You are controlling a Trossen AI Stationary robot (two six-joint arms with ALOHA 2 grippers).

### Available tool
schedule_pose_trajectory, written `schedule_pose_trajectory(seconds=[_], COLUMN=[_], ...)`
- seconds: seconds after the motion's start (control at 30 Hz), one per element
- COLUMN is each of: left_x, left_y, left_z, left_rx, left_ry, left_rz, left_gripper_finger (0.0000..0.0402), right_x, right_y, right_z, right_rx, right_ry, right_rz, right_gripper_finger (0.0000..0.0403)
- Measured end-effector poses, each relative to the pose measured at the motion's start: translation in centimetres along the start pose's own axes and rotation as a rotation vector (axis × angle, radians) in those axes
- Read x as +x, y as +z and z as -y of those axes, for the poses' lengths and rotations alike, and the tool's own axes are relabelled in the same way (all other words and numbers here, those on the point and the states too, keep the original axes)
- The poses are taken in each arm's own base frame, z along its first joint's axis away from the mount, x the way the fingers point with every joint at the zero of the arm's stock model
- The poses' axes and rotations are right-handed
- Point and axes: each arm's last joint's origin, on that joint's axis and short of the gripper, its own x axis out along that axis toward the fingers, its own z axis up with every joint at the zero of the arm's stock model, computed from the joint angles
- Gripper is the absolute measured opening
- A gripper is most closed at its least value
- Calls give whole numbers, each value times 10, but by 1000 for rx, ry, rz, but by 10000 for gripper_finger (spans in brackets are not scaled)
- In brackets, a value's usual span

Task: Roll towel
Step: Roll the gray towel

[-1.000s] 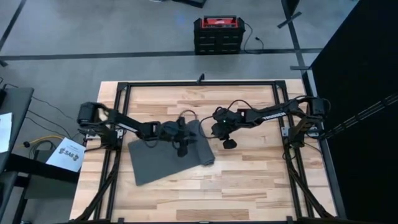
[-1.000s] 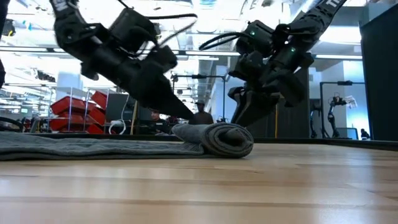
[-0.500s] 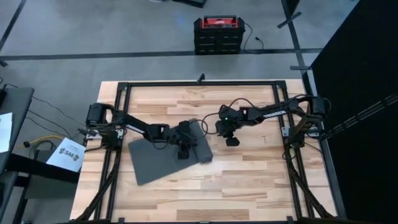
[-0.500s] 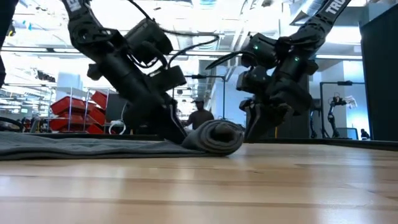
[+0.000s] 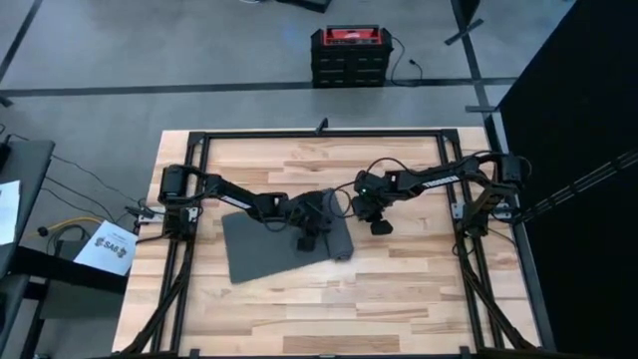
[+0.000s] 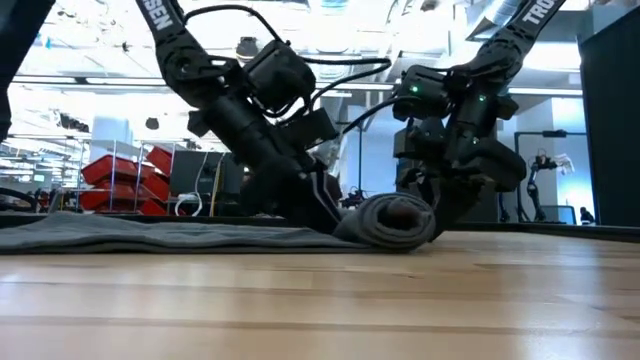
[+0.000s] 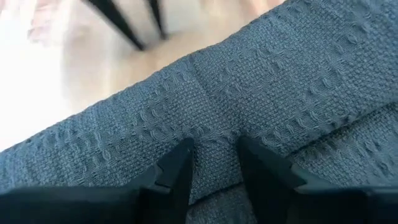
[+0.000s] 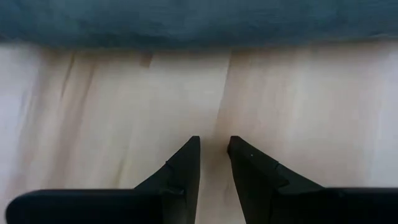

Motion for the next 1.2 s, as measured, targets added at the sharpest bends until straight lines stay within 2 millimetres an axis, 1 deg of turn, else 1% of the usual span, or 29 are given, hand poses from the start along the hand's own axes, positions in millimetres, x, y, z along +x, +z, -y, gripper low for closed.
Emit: schedule_pose_trajectory(seconds=[0.17, 0.3, 0.37, 0.47, 0.53, 0.63, 0.7, 0.77, 0.97, 1.1, 1.2], left_x=[-1, -8, -17, -34, -44, -50, -47, -39, -15, -7, -6], left_y=[6, 12, 23, 37, 42, 45, 43, 37, 20, 13, 12], left_z=[9, 9, 6, 2, 1, 0, 1, 3, 9, 10, 10], left_rx=[26, 28, 27, 28, 21, -5, -28, -44, -63, -74, -83], left_ry=[-18, 4, 19, 35, 37, 39, 38, 29, 11, 6, 4], left_rz=[9, 6, 29, 60, 63, 68, 62, 32, -35, -65, -73], left_gripper_finger=[118, 118, 118, 118, 118, 118, 118, 118, 118, 118, 118], right_x=[3, 10, 11, 11, 11, 10, 10, 10, 14, 15, 15], right_y=[-1, 4, 6, 5, 4, 2, 2, 2, 5, 8, 9], right_z=[3, -2, -3, -1, 1, 4, 4, 4, 2, 1, 0], right_rx=[-43, -73, -79, -53, -27, -15, -12, -13, -30, -6, 27], right_ry=[-5, -5, -15, -13, -13, -9, -9, -13, -32, -43, -32], right_rz=[6, 28, 40, 34, 30, 30, 31, 33, 43, 69, 79], right_gripper_finger=[78, 78, 78, 78, 78, 81, 90, 107, 180, 221, 232])
